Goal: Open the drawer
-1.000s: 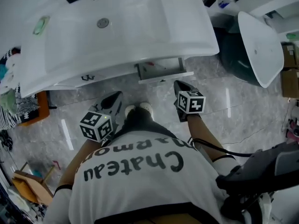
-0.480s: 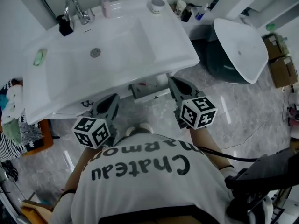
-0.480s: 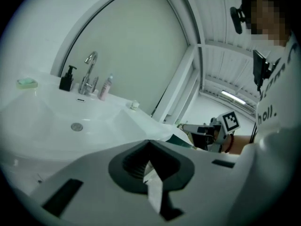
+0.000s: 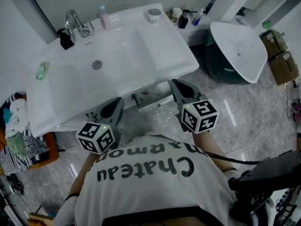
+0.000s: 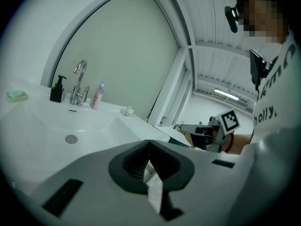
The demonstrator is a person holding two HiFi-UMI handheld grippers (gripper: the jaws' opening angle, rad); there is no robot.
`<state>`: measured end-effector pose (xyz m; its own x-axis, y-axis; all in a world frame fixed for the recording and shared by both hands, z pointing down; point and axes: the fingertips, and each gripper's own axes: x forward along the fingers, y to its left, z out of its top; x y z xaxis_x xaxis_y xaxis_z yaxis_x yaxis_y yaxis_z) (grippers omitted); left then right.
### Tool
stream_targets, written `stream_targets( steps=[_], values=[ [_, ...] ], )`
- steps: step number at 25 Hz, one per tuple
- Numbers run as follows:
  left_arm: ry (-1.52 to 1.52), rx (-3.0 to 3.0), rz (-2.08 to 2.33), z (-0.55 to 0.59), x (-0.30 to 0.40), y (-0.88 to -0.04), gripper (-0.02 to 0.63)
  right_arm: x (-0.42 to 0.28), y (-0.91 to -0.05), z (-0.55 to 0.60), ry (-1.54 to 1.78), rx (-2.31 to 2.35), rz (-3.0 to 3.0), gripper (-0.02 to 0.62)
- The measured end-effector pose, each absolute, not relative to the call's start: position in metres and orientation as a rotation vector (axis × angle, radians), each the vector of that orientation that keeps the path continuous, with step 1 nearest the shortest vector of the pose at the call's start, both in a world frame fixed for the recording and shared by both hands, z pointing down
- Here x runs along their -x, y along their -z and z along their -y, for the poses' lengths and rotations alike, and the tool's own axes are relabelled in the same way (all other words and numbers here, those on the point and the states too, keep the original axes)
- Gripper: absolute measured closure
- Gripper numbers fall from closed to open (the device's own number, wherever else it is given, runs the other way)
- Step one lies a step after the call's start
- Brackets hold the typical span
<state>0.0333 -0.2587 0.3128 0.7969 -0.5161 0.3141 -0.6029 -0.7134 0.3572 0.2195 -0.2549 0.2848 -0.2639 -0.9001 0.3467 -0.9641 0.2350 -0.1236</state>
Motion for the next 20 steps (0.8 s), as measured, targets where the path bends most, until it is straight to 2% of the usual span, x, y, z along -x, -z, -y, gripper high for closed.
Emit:
stream_targets(
  steps=[20],
  values=[
    [-0.264, -2.553, 0.852, 0.2651, -0.0366, -0.3078, 0.598, -0.2182, -0.2795, 0.2565, -0.432, -1.743, 2.310, 0.584]
  ],
)
